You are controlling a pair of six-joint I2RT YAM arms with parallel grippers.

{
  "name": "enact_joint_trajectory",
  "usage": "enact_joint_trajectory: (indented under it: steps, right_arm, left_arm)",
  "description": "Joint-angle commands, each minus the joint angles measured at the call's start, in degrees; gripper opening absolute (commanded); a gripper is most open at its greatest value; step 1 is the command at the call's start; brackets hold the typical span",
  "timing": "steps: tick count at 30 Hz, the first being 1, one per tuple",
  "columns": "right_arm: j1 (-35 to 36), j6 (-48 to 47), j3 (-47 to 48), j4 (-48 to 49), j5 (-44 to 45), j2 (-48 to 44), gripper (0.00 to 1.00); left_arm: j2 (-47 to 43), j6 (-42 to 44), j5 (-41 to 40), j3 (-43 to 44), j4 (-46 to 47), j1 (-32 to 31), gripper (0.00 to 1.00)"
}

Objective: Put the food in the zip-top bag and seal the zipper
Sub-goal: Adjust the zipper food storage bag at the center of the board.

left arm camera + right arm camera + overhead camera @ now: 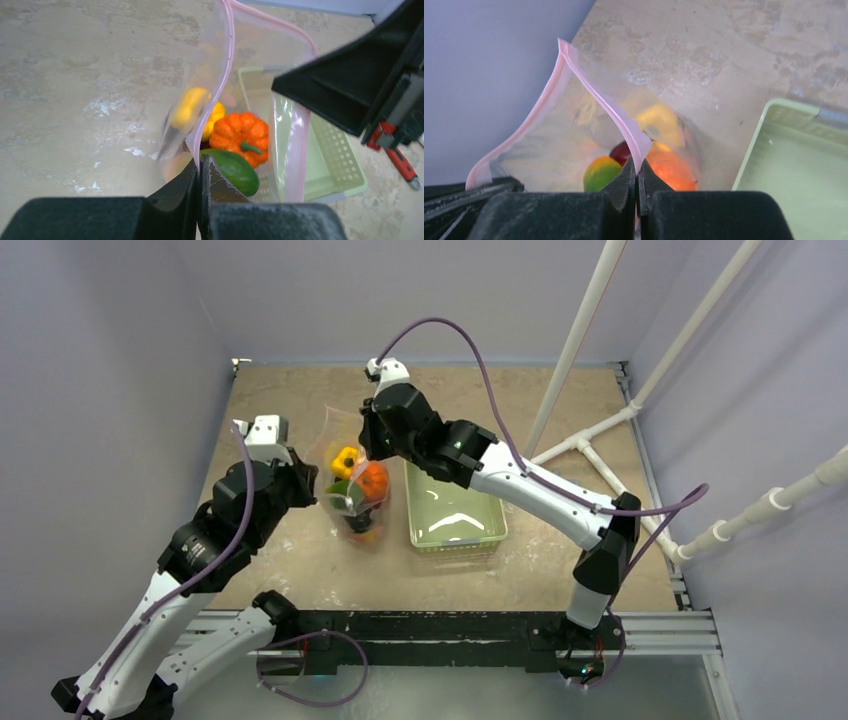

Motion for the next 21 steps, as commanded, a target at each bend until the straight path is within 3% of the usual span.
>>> enact_joint_trajectory:
  steps: [1, 7, 16, 18, 21]
  right_arm:
    - [-3.32, -14.88, 5.88, 0.92, -7.47, 0.95, 0.0]
    - [-4.49, -25.74, 4.79, 2.28, -13.53, 3.44, 0.0]
    - [-5.01, -28.66, -0.53, 6.87, -14.14, 3.56, 0.0]
    - [-5.01, -27.96, -1.68, 8.15, -13.54, 2.37, 0.06]
    - [-5.01, -26.02, -3.14, 8.93, -12.31, 0.02, 0.23]
  left_arm:
    - [1.03, -5.2, 6.74, 2.94, -2.18, 0.27, 0.0]
    - [0.35, -11.14, 8.43, 0.49, -3.89, 0.33, 0.0]
    - [-0.64, -19.03, 9.87, -5.75, -3.9, 0.29, 0.0]
    - [-0.98, -19.97, 9.73, -6.58, -3.79, 0.27, 0.0]
    - [-0.91, -20.55, 9.46, -6.62, -3.56, 0.33, 0.0]
